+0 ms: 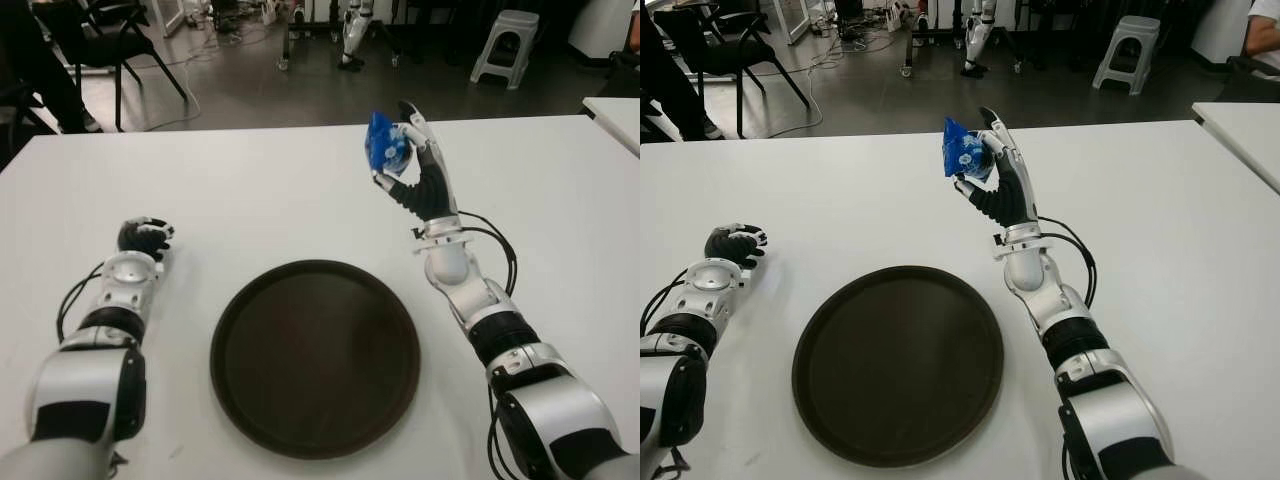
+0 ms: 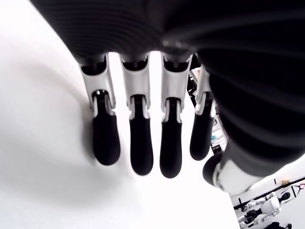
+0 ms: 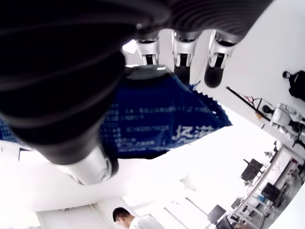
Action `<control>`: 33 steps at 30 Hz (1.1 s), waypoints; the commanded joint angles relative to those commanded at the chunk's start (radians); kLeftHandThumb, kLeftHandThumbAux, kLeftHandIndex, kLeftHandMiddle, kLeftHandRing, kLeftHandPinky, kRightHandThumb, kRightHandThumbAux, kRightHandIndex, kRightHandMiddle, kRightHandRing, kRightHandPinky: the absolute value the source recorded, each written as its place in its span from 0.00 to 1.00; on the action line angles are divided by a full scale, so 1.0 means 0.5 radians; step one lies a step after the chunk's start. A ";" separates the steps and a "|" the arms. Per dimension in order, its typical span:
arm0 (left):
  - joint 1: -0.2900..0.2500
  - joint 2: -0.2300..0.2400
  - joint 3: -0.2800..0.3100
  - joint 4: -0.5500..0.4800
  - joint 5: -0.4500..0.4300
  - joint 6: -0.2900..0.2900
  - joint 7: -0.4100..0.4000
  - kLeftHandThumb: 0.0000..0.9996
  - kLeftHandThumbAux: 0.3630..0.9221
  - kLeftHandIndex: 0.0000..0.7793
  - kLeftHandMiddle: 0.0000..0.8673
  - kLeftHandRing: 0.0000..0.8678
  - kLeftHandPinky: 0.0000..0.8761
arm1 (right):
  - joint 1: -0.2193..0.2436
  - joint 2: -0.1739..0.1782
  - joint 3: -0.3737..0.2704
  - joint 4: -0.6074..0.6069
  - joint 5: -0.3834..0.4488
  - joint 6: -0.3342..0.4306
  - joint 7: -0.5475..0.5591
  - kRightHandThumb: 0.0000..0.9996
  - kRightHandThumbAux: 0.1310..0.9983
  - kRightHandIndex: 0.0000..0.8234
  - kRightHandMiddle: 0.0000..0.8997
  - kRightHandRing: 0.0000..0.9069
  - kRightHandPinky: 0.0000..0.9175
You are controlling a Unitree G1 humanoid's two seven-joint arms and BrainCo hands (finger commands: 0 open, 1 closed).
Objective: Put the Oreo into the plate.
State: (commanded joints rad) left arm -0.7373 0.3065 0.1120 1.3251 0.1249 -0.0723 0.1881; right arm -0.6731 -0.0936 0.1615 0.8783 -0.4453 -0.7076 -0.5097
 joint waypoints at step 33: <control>-0.009 -0.001 -0.033 0.005 0.017 0.049 0.027 0.68 0.64 0.51 0.25 0.27 0.30 | -0.390 -0.105 0.692 0.491 -0.988 0.030 -1.937 0.70 0.69 0.51 0.14 0.12 0.11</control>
State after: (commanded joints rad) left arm -0.7417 0.3062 0.0957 1.3278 0.1334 -0.0477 0.2014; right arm -0.8681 -0.1460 0.5076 1.1237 -0.9391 -0.6927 -1.4782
